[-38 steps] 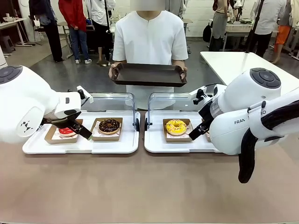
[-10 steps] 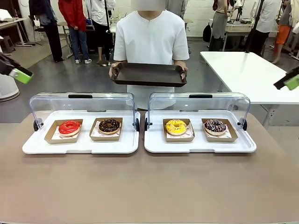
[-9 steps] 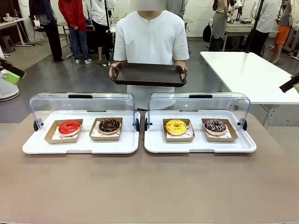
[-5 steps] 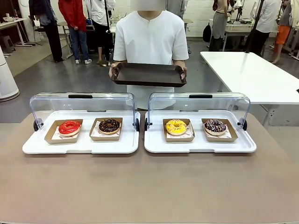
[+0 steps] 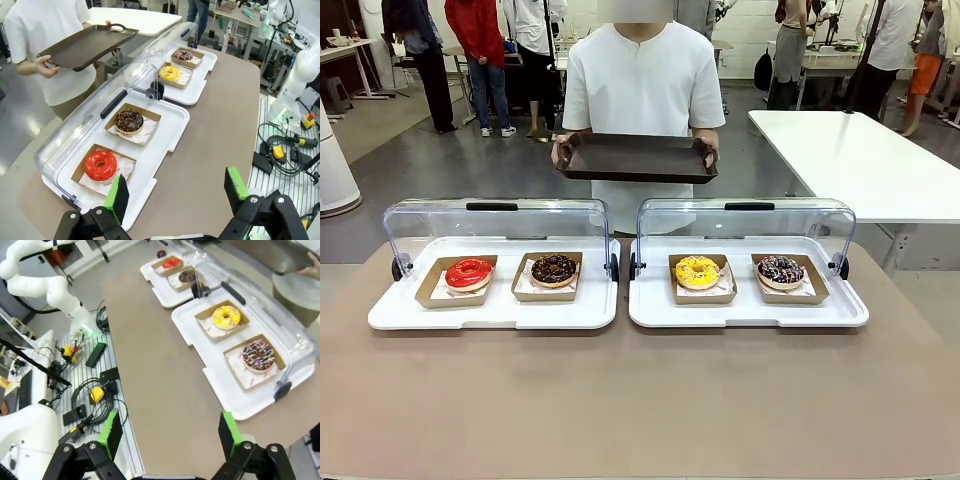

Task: Provide the desired donut to the person.
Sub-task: Pick up and lift the Paper togo box containing the Donut pointed at by the person.

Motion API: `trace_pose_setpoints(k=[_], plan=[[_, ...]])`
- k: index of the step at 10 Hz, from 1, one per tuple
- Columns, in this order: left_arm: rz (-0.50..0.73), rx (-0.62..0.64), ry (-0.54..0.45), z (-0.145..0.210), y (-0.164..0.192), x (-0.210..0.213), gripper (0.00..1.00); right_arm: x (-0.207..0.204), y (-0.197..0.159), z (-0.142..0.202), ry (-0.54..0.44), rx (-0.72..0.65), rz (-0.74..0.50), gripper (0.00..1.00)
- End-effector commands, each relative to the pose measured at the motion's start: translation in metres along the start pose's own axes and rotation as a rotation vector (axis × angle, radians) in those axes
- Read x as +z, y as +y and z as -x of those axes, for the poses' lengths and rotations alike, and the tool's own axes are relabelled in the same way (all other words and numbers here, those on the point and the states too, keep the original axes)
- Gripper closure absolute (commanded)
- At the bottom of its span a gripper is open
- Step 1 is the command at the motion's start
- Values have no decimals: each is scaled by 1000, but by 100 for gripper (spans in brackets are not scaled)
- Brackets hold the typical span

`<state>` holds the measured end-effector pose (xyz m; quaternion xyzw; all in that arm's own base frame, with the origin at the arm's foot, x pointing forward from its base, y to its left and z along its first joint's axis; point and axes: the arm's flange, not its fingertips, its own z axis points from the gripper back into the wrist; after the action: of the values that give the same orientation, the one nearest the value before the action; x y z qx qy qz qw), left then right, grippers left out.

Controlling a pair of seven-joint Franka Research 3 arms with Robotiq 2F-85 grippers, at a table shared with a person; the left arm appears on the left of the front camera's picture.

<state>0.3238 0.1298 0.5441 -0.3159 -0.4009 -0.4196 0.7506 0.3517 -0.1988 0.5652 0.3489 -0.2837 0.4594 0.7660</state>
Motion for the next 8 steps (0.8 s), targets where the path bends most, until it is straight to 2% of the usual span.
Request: trace_pose_setpoints(k=[1, 4, 7, 8], plan=[[12, -24, -25, 0, 0, -4, 0, -8, -1, 8, -42, 51, 15, 0], [14, -28, -1, -10, -2, -8, 0, -11, -7, 15, -32, 66, 2, 0], [10, -35, 71, -19, -6, -12, 0, -8, -5, 12, -7, 48, -15, 0], [13, -24, 28, -14, -4, -12, 0, -8, -5, 12, -7, 48, -15, 0]])
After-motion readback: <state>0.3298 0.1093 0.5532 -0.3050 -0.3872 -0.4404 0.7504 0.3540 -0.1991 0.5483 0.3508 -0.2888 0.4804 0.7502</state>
